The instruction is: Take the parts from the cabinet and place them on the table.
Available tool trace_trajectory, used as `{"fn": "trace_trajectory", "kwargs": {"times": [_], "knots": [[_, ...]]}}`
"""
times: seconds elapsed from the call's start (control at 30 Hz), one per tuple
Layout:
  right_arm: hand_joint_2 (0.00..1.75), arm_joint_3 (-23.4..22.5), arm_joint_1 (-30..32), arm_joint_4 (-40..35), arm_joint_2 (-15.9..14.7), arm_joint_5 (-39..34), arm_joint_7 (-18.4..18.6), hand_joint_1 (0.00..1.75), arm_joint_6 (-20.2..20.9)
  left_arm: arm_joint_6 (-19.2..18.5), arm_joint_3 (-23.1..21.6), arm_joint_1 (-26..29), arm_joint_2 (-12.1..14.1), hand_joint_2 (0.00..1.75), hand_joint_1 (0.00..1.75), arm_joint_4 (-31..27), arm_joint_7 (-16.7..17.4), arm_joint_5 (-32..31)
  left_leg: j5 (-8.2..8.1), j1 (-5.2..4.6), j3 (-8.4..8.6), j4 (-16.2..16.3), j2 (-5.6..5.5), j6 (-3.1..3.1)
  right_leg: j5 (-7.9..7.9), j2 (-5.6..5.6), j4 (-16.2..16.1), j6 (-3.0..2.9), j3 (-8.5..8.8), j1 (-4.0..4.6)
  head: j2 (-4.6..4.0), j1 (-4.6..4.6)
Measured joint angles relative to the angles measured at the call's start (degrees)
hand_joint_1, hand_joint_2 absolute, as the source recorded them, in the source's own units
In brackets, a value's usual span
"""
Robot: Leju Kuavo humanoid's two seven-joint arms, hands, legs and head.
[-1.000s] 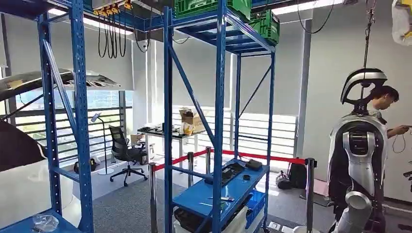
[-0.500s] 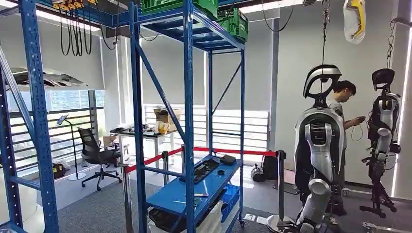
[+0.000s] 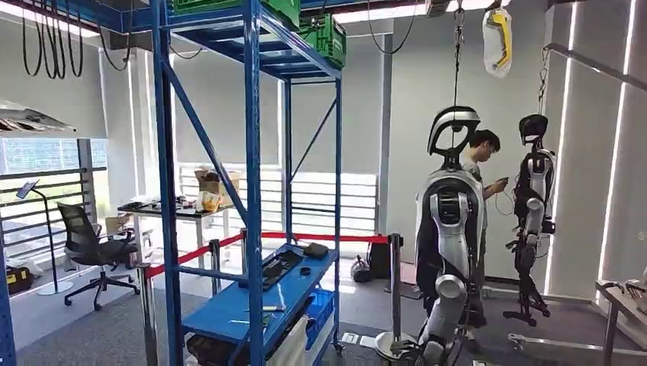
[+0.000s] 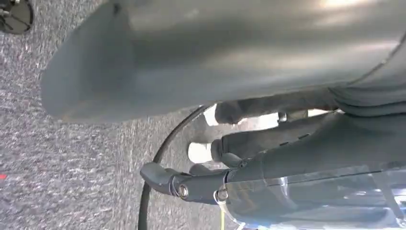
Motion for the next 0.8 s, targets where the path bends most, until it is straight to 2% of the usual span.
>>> {"fn": "trace_trajectory", "kwargs": {"times": [0.03,0.07,0.1,0.17,0.2,0.23,0.27,0.3,0.33,0.37,0.4,0.47,0.53,0.57,0.6,0.63,0.67,0.7,0.73,0.77,0.8], "knots": [[1.75,-0.1,0.2,0.0,-0.1,0.0,0.1,1.75,0.0,-0.1,0.0,-0.3,-0.1,0.0,0.0,0.0,-0.1,-0.1,0.33,0.3,0.14,-0.5,0.55,0.53,-0.13,0.2,0.1,0.35,-0.11,-0.02,-0.02,0.07],[1.75,-0.1,0.3,0.0,-0.1,0.0,0.1,1.75,0.0,-0.1,0.0,-0.5,-0.2,0.0,0.0,0.0,-0.2,-0.1,0.51,0.35,0.37,-0.9,1.08,0.84,-0.81,-1.92,0.9,0.49,-0.27,-0.01,0.0,0.0],[1.75,-0.1,0.2,0.0,0.0,0.0,0.1,1.75,0.2,-0.1,0.0,-0.6,-0.2,0.0,0.0,0.0,-0.4,-0.2,0.52,0.28,0.43,-1.0,1.61,1.23,-2.54,-3.5,3.4,0.65,-1.53,0.08,0.0,0.09],[1.75,-0.1,-0.1,0.0,0.0,0.0,0.0,1.75,0.2,-0.1,0.0,-0.6,-0.1,0.0,0.0,0.0,-0.4,-0.2,0.45,0.08,0.42,-1.0,2.95,1.4,-6.55,-4.45,12.0,0.89,-5.72,-0.27,-0.02,0.0],[1.75,-0.2,-0.1,0.0,0.0,0.0,0.0,1.75,0.2,-0.1,0.0,-0.6,-0.1,0.0,0.0,0.0,-0.4,-0.3,0.39,0.01,0.42,-1.0,3.65,1.48,-7.84,-4.59,16.1,1.05,-7.81,-0.44,0.0,0.0],[1.75,-0.2,0.1,0.0,0.0,-0.1,0.1,1.75,0.2,-0.1,0.0,-0.6,-0.1,0.0,0.0,0.0,-0.4,-0.3,0.33,0.01,0.44,-0.9,4.23,1.49,-7.65,-4.72,17.4,1.19,-8.56,-0.54,0.0,-0.02],[1.75,-0.2,0.2,0.0,0.0,-0.1,0.1,1.75,0.2,-0.1,0.0,-0.6,-0.1,0.0,0.0,0.0,-0.4,-0.3,0.24,0.04,0.51,-0.9,4.79,1.44,-6.19,-4.87,15.9,1.32,-7.87,-0.64,0.0,-0.04],[1.75,-0.3,0.2,0.0,0.0,-0.1,0.2,1.75,0.2,-0.2,0.0,-0.6,-0.1,0.0,0.0,0.0,-0.4,-0.3,0.13,0.08,0.63,-0.9,5.26,1.31,-4.0,-5.12,12.3,1.37,-6.13,-0.77,0.0,-0.04],[1.75,-0.3,0.2,0.0,0.0,0.0,0.1,1.75,0.2,-0.4,0.0,-0.7,-0.2,0.0,0.0,0.0,-0.2,-0.5,-0.03,0.1,0.85,-0.9,5.75,1.07,-1.56,-5.74,7.5,1.37,-3.63,-0.86,0.0,-0.09],[1.75,-0.5,0.1,0.0,0.0,0.1,0.1,1.75,0.2,-0.4,0.0,-0.7,-0.2,0.0,0.0,0.0,0.0,-0.5,-0.24,0.12,1.14,-0.9,6.23,0.75,0.49,-7.17,2.4,1.32,-0.92,-0.87,0.0,-0.07],[1.75,-0.6,-0.1,0.0,0.0,0.3,0.1,1.75,0.2,-0.4,0.0,-0.8,-0.2,0.0,0.0,0.0,0.1,-0.7,-0.5,-0.39,1.15,-0.8,6.66,0.33,-0.52,-9.29,0.7,1.52,-0.06,-0.12,-0.02,0.0],[1.75,-0.7,-0.3,0.0,0.0,0.7,0.0,1.75,0.0,-0.4,0.0,-0.8,-0.2,0.0,0.0,0.0,0.4,-0.8,-0.61,-0.45,1.33,-0.9,7.58,-0.01,-0.52,-8.28,0.3,1.05,-0.3,-0.06,0.04,-0.04],[1.75,-0.7,0.0,0.0,-0.2,1.0,0.1,1.75,-0.1,-0.5,-0.1,-0.9,-0.3,0.0,0.0,0.0,0.2,-0.9,-0.72,-0.26,1.73,-1.1,8.46,-0.68,-0.46,-7.38,0.1,0.37,-0.31,0.21,-0.04,0.04],[1.75,-0.7,0.2,0.0,-0.3,1.1,0.2,1.75,-0.1,-0.6,-0.1,-1.0,-0.4,0.0,0.0,0.0,0.2,-0.9,-1.42,0.08,1.86,-0.8,7.8,-1.08,-0.27,-6.96,-0.2,-0.2,0.18,-0.23,0.0,0.07],[1.75,-0.7,0.1,0.0,-0.4,1.2,0.3,1.75,-0.2,-0.6,-0.2,-1.1,-0.4,0.0,0.0,0.0,0.2,-1.0,-2.86,0.15,1.14,1.2,5.2,-1.06,-0.3,-6.55,-0.3,-0.42,0.24,-0.17,0.02,0.15],[1.75,-0.8,-0.1,0.0,-0.5,1.3,0.3,1.75,-0.2,-0.9,-0.2,-1.0,-0.5,0.0,0.0,0.0,0.1,-1.0,-5.15,0.18,-0.66,5.3,4.0,-1.03,-0.31,-6.09,-0.3,-1.01,0.25,-0.17,-0.02,0.24],[1.75,-0.9,-0.3,0.0,-0.5,1.3,0.3,1.75,-0.2,-1.0,-0.2,-1.0,-0.6,0.0,0.0,0.0,0.2,-1.1,-7.43,0.15,-3.01,10.5,3.48,-1.05,-0.33,-5.52,-0.3,-1.13,0.29,-0.09,0.0,0.13],[1.75,-1.0,-0.3,0.0,-0.5,1.4,0.3,1.75,-0.2,-1.0,-0.2,-0.9,-0.6,0.0,0.0,0.0,0.2,-1.1,-8.87,0.08,-5.13,14.8,3.22,-1.05,-0.33,-4.87,-0.3,-1.22,0.3,0.04,0.02,0.22],[1.75,-1.0,-0.2,0.0,-0.5,1.5,0.3,1.75,-0.2,-1.0,-0.2,-0.8,-0.6,0.0,0.0,0.0,0.3,-1.2,-9.06,0.07,-6.48,17.2,3.09,-1.01,-0.34,-4.25,-0.3,-1.24,0.35,0.14,0.0,0.17],[1.75,-1.0,0.0,0.0,-0.5,1.5,0.3,1.75,-0.2,-1.0,-0.2,-0.8,-0.6,0.0,0.0,0.0,0.4,-1.2,-7.98,0.04,-6.56,16.7,3.0,-0.88,-0.34,-3.64,-0.2,-1.24,0.46,0.19,0.0,0.18],[1.75,-1.1,0.1,0.0,-0.5,1.5,0.3,1.75,-0.2,-1.0,-0.2,-0.8,-0.6,0.0,0.0,0.0,0.4,-1.3,-5.69,0.04,-5.46,13.7,2.84,-0.74,-0.36,-2.97,-0.2,-1.24,0.59,0.19,-0.02,0.18]]}}
